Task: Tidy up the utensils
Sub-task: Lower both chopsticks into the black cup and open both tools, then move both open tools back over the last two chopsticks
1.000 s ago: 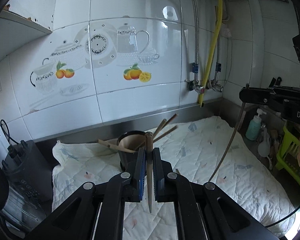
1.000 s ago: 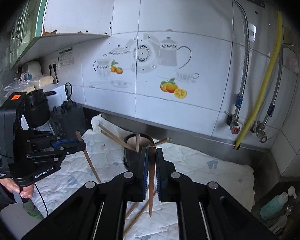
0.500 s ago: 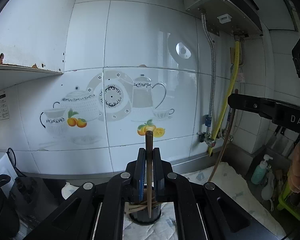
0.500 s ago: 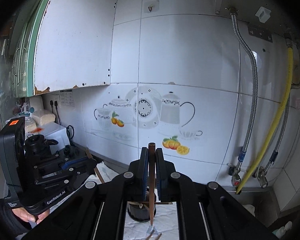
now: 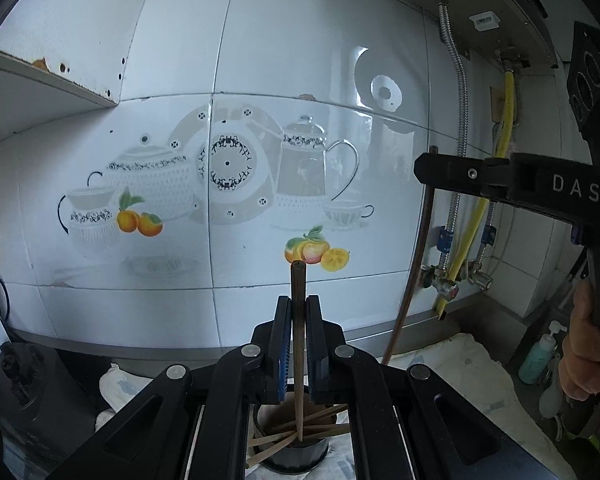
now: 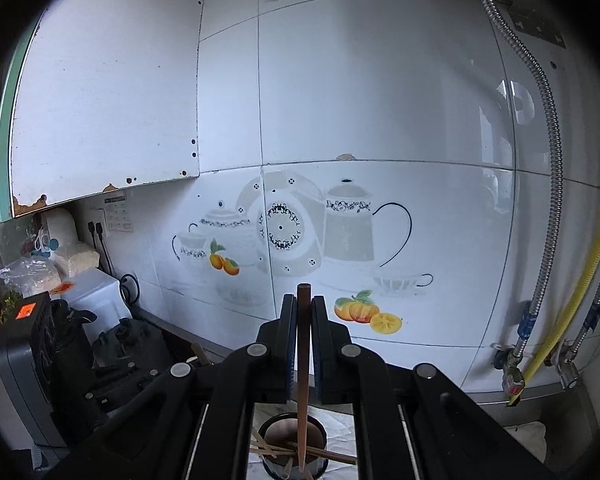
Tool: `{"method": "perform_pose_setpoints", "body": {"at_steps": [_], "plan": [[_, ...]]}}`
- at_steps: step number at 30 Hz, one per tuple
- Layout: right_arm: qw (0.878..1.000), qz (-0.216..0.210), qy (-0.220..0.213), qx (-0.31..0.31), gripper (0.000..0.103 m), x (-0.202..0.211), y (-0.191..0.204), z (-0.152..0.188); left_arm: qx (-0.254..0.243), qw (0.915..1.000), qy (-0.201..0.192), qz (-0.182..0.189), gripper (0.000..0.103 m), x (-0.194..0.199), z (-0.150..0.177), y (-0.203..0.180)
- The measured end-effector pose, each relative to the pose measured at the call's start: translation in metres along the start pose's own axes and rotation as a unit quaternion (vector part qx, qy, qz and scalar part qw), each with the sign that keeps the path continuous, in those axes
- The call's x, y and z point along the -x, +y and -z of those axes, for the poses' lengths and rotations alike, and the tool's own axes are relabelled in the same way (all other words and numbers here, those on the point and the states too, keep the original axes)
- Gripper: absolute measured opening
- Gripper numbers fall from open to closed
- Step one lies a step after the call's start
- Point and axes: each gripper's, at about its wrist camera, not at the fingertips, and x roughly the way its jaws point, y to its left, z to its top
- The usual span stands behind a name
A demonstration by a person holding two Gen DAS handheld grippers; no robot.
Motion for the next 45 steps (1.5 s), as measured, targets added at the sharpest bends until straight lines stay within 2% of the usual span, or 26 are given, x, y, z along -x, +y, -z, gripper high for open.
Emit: {"method": "perform_pose_setpoints", "body": {"at_steps": [8,20,26,31,38,39,43,45], "plan": [[1.0,0.004,0.006,-0.008,0.009,-0.03,-0.002,0.011,0.031,0.9992,0.025,0.007,0.006,-0.023,0.025,0.021],[0.998,0.027,0.061,0.011,0.009,-0.068,-0.004,0.044,0.024,0.9982,0.054,0.013,0.007,-0.026,0.049,0.023],[0.994,0.027,0.103,0.012,0.009,-0.077,-0.006,0.059,0.018,0.9973,0.069,0.018,0.008,-0.024,0.053,0.018],[0.993,0.027,0.115,0.009,0.009,-0.072,-0.007,0.062,0.011,0.9968,0.077,0.015,0.009,-0.02,0.054,0.013],[0.994,0.029,0.105,0.002,0.012,-0.038,-0.01,0.054,0.008,0.997,0.076,0.011,0.012,0.001,0.05,0.012],[0.994,0.031,0.102,0.003,0.012,-0.03,-0.01,0.055,0.005,0.9971,0.076,0.011,0.013,0.006,0.051,0.011],[0.996,0.031,0.088,0.006,0.017,0.004,-0.009,0.063,-0.01,0.9978,0.065,0.001,0.028,0.033,0.054,0.006],[0.996,0.033,0.085,0.006,0.02,0.02,-0.009,0.072,-0.013,0.9978,0.065,0.0,0.028,0.047,0.057,0.005]]}}
